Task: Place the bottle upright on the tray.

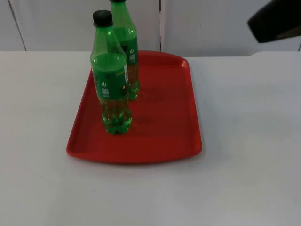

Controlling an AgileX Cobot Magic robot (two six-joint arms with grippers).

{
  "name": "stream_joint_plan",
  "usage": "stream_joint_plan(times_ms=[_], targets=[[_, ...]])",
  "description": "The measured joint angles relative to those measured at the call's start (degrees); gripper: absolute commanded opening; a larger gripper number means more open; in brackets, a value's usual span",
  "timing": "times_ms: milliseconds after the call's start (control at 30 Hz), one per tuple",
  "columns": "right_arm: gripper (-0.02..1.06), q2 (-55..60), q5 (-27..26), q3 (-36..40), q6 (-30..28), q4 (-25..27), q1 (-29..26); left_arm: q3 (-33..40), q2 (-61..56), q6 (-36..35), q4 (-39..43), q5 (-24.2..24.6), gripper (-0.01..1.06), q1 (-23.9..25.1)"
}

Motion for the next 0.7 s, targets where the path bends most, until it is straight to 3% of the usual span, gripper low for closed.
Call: stream_joint_plan(times_ms=[267, 533, 700], targets=[[0.84, -10.78, -0.13, 7.21, 1.92, -0.37, 0.00, 0.00, 0.00, 0.00, 0.00, 0.00, 1.02, 0.00], [0.84, -24.80, 0.18, 14.80, 12.87, -9.02, 0.00, 0.00, 0.00, 0.00, 0.00, 0.00, 1.02, 0.00], [0.84, -32.01, 2.87, 17.28, 15.36, -10.43, 0.00, 0.00, 0.00, 0.00, 0.00, 0.00, 1.02, 0.00]])
